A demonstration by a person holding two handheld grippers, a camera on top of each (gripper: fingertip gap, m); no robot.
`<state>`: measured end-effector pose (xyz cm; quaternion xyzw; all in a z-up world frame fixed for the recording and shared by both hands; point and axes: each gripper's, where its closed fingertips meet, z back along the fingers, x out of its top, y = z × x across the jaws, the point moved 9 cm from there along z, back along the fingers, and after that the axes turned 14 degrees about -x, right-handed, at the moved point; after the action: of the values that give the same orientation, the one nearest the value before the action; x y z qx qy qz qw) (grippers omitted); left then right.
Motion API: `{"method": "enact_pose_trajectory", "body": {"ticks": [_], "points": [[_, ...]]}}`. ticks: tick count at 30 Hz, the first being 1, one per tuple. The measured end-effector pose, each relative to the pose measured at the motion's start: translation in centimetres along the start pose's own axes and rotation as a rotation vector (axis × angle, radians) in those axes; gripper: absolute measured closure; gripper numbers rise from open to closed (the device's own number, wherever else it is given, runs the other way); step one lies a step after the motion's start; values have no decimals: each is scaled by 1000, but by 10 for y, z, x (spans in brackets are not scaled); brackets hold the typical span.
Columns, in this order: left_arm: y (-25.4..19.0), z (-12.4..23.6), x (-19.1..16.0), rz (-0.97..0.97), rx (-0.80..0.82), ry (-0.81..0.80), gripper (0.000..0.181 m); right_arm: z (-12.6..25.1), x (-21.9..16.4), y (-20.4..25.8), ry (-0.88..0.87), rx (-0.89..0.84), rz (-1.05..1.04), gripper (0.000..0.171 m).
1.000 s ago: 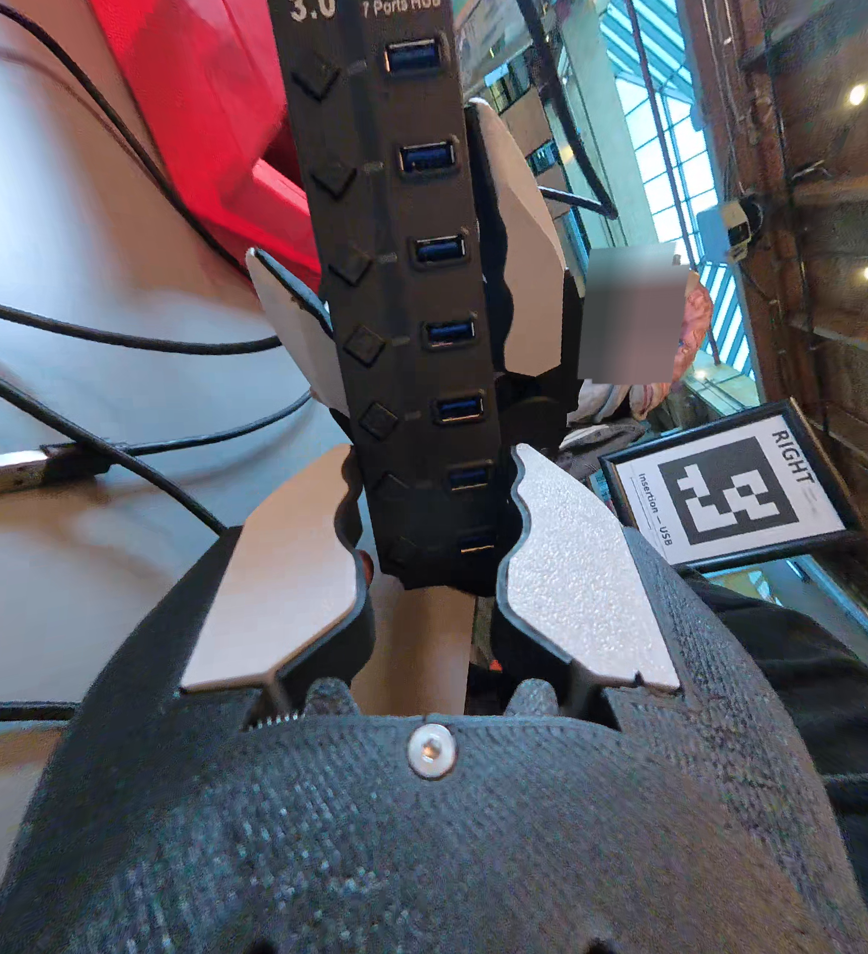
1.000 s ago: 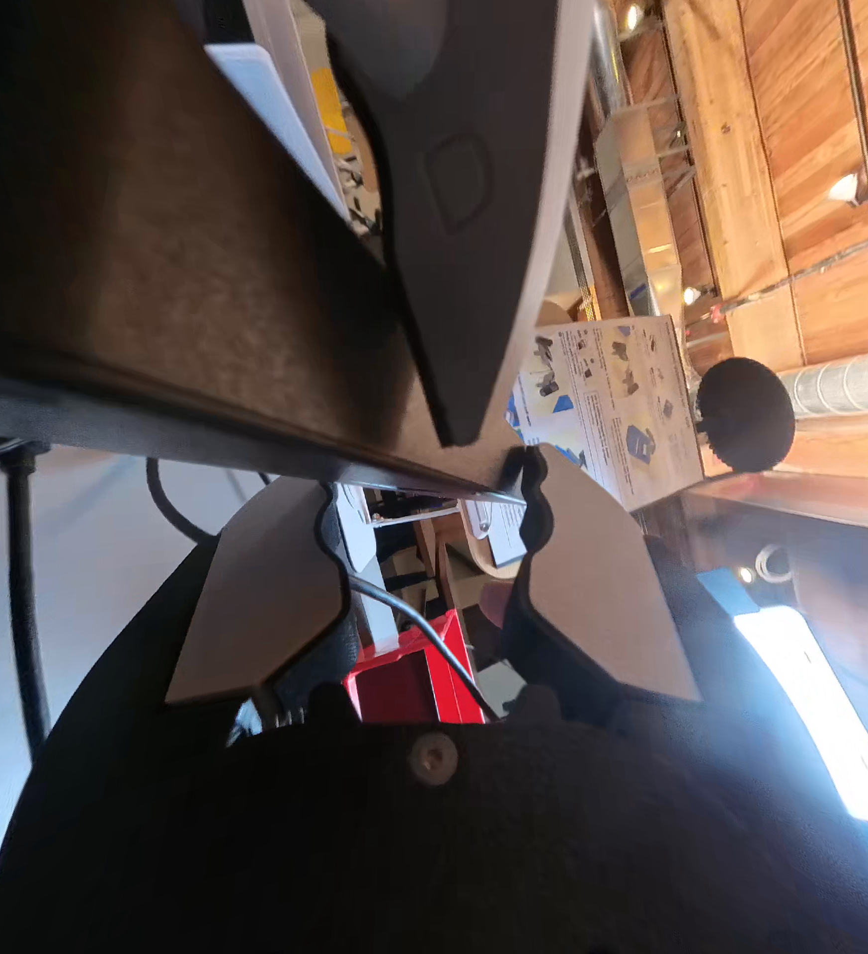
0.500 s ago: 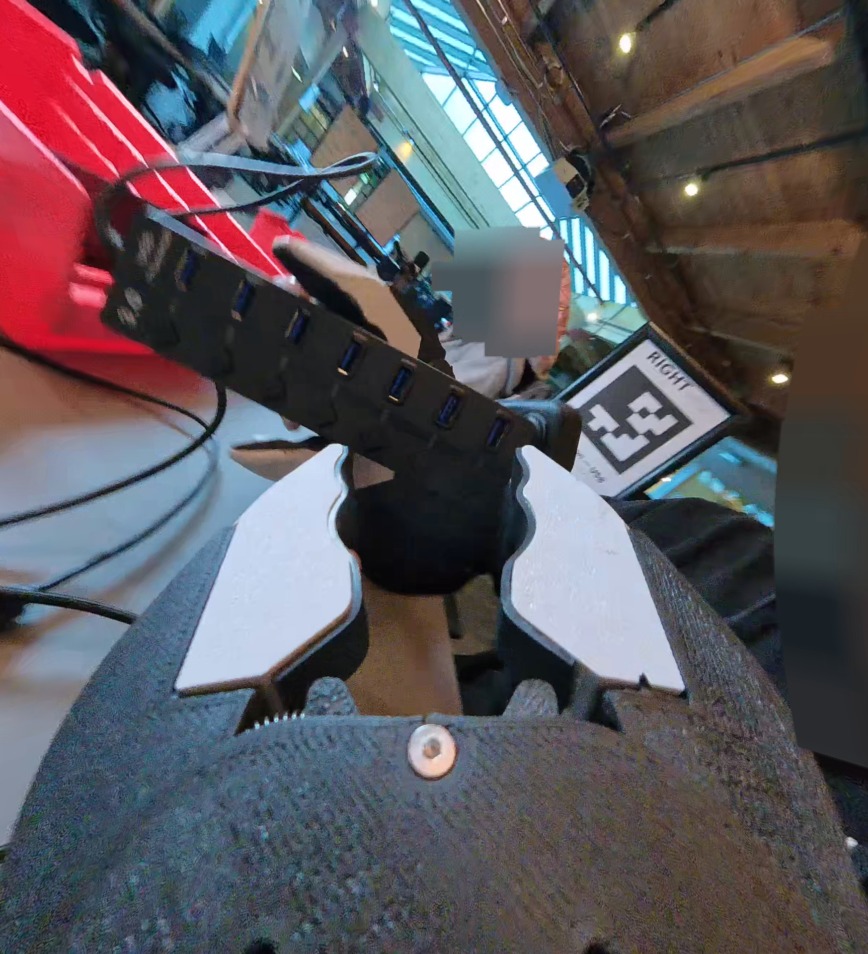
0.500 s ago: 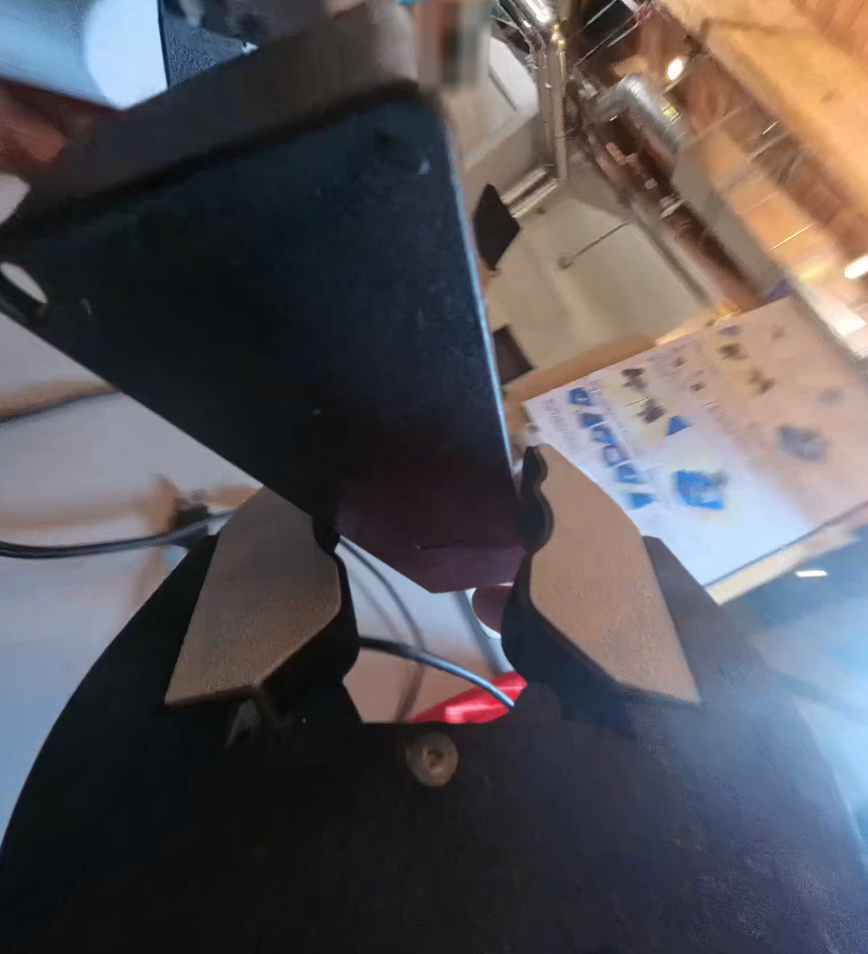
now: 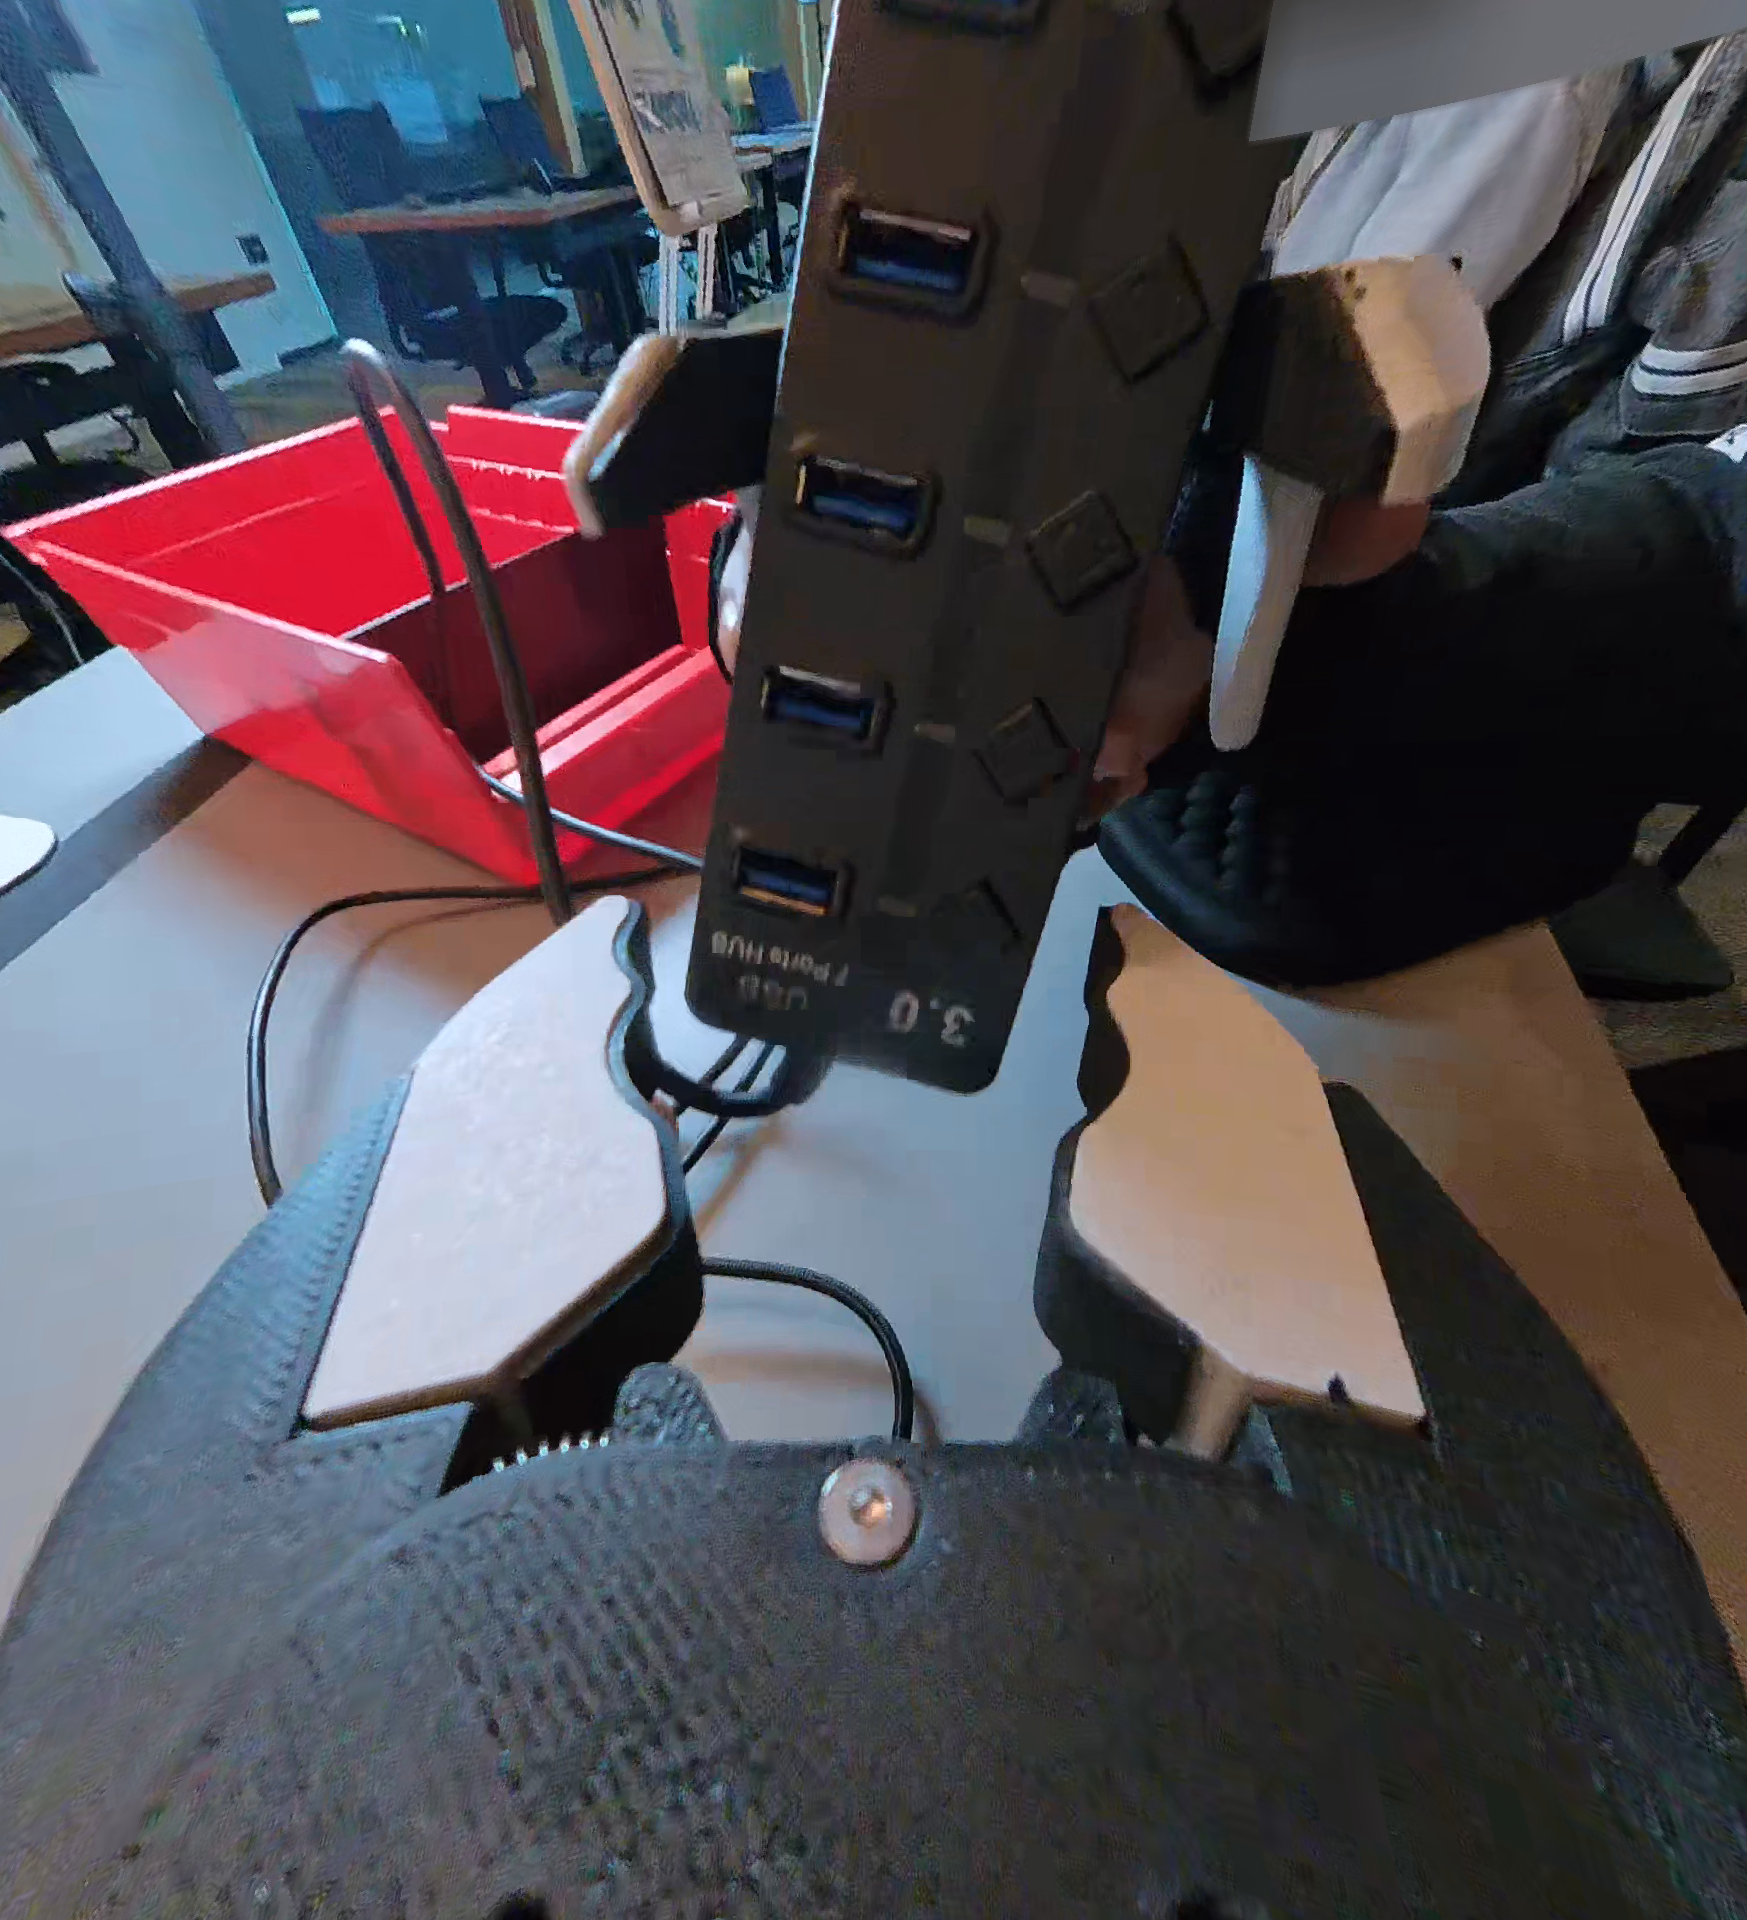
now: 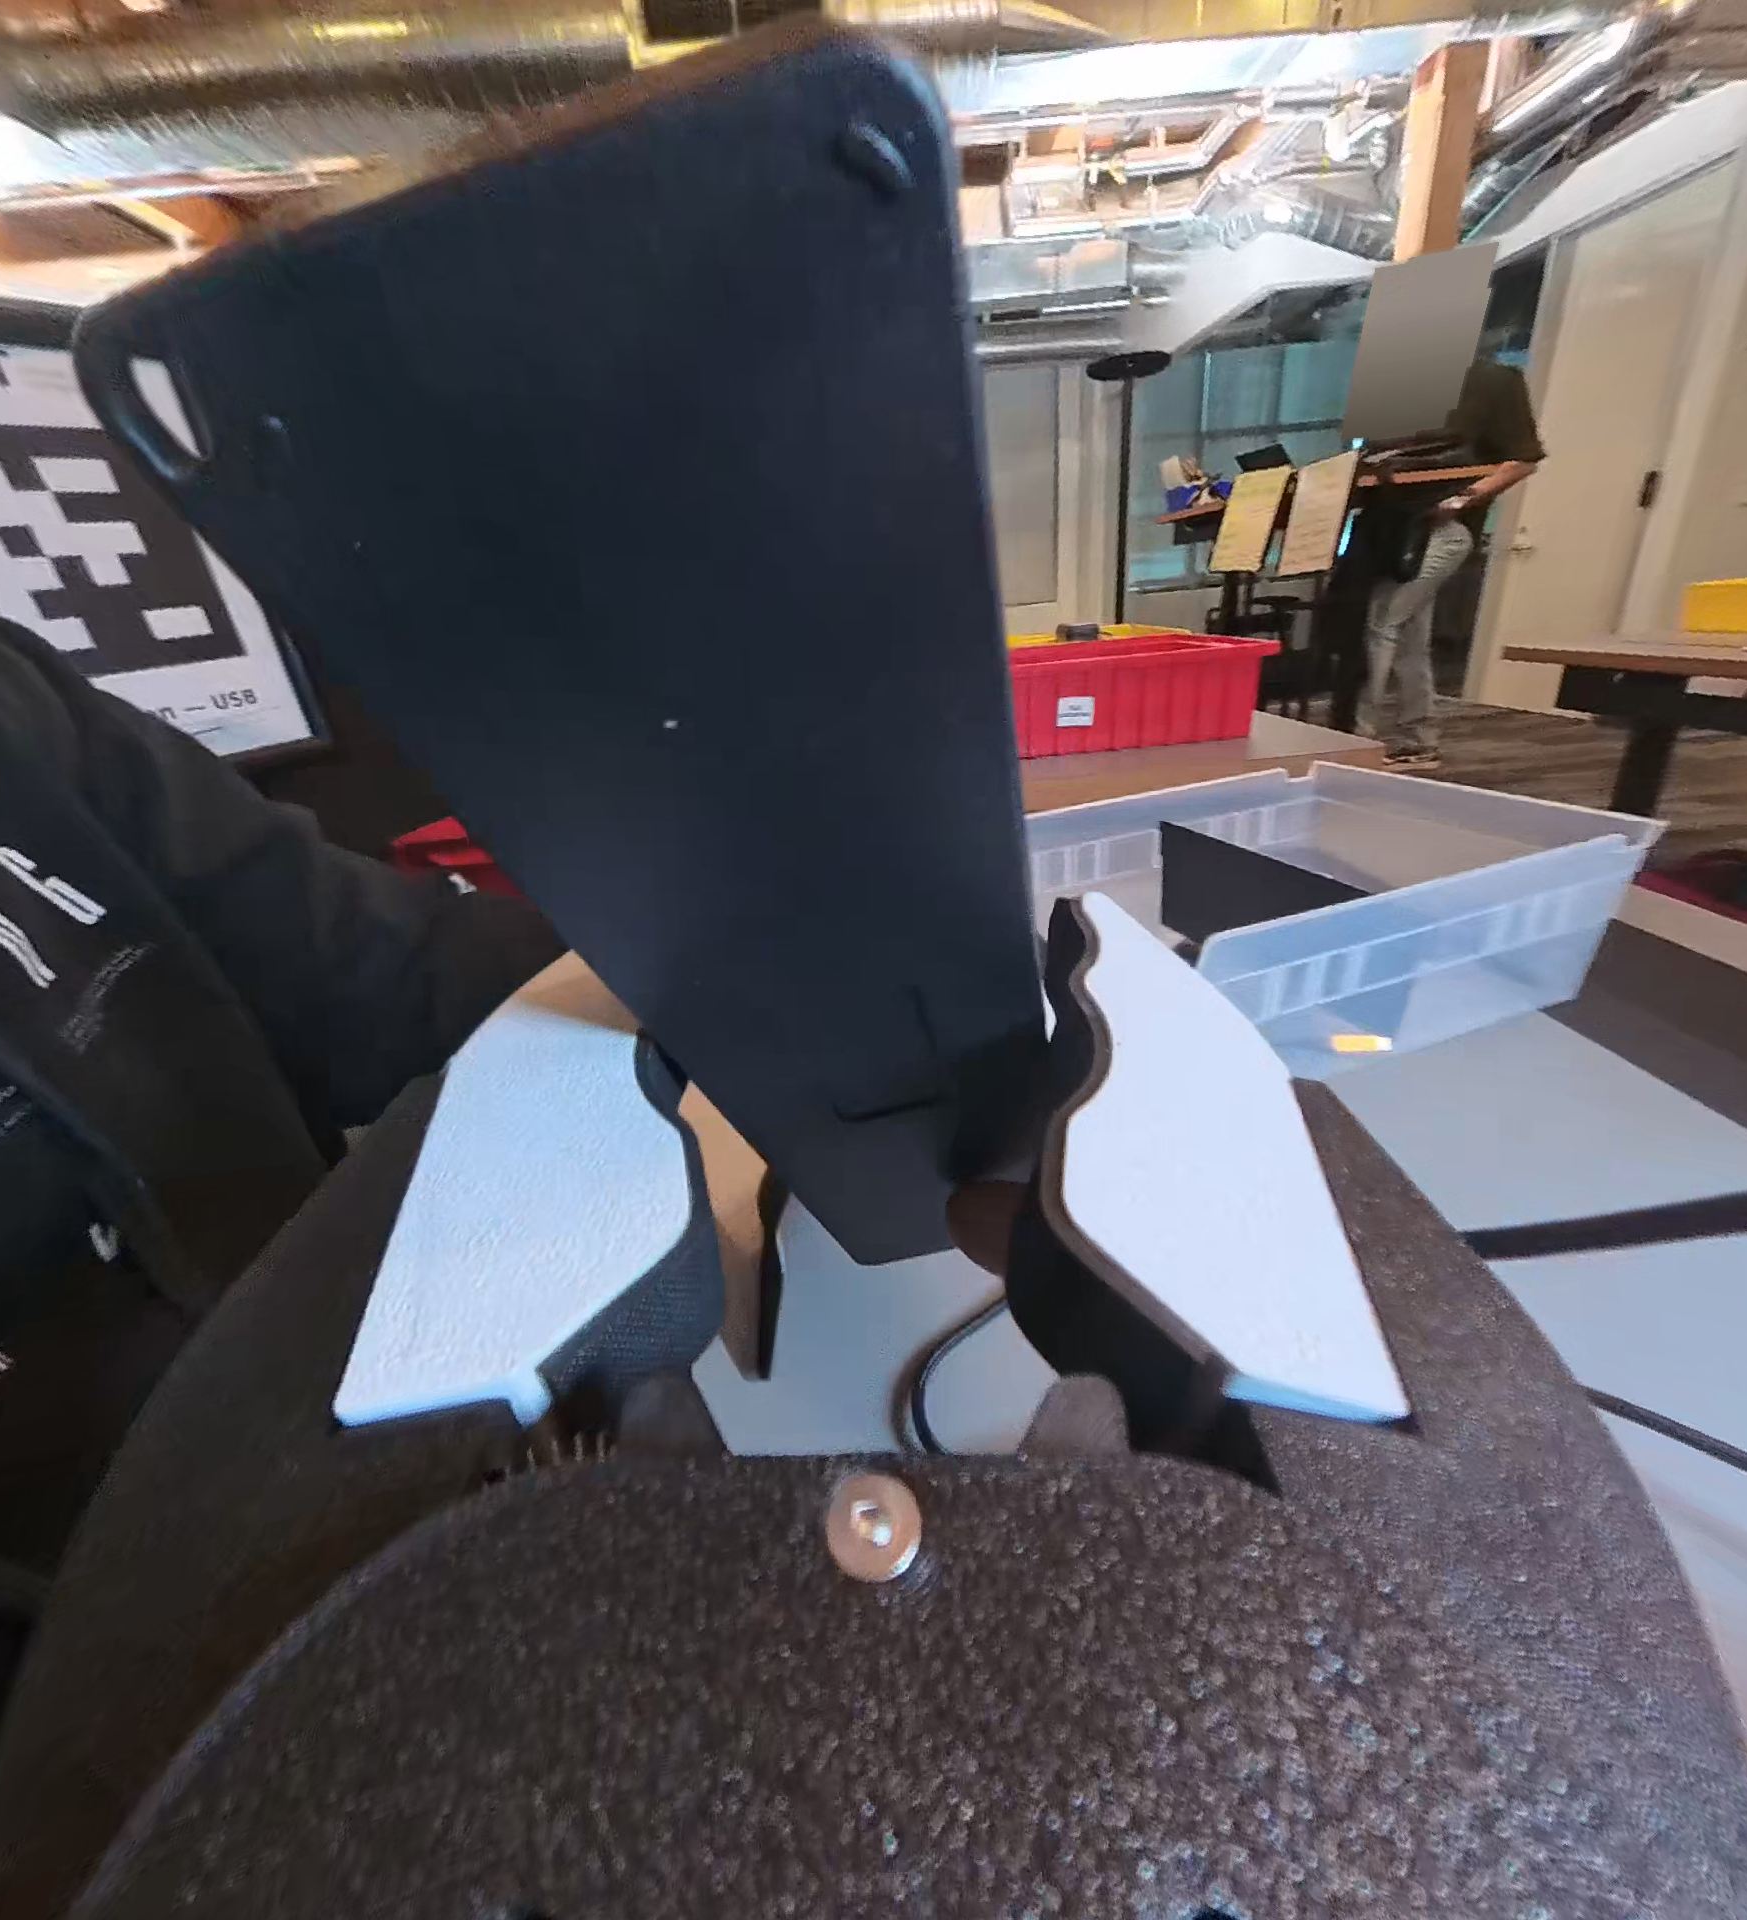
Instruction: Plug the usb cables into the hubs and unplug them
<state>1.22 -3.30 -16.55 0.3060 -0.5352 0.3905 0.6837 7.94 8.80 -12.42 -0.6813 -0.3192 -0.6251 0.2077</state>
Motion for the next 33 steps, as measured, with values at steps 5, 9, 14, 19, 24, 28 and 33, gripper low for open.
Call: {"method": "enact_pose_trajectory", "body": {"ticks": [5, 9, 14, 19, 24, 28, 33], "points": [[3, 5, -6, -2, -23, -23, 121, -2, -7, -3, 59, -6, -5, 104], [0, 13, -9, -48, 10, 39, 121, -3, -12, -3, 108, 2, 29, 105], [0, 24, -12, -224, 31, 125, 122, -5, -17, 4, 164, 40, 114, 103], [2, 28, -17, -232, 5, 121, 121, -8, -21, 9, 175, 5, 174, 103], [14, 32, -17, -103, 79, 125, 122, -7, -17, 8, 124, -122, 300, 107], [18, 35, -18, 187, -27, -68, 125, -2, -12, 7, 103, -192, 419, 108], [26, 29, -26, 656, -254, -298, 121, 0, -7, 13, 43, -297, 622, 108]]}}
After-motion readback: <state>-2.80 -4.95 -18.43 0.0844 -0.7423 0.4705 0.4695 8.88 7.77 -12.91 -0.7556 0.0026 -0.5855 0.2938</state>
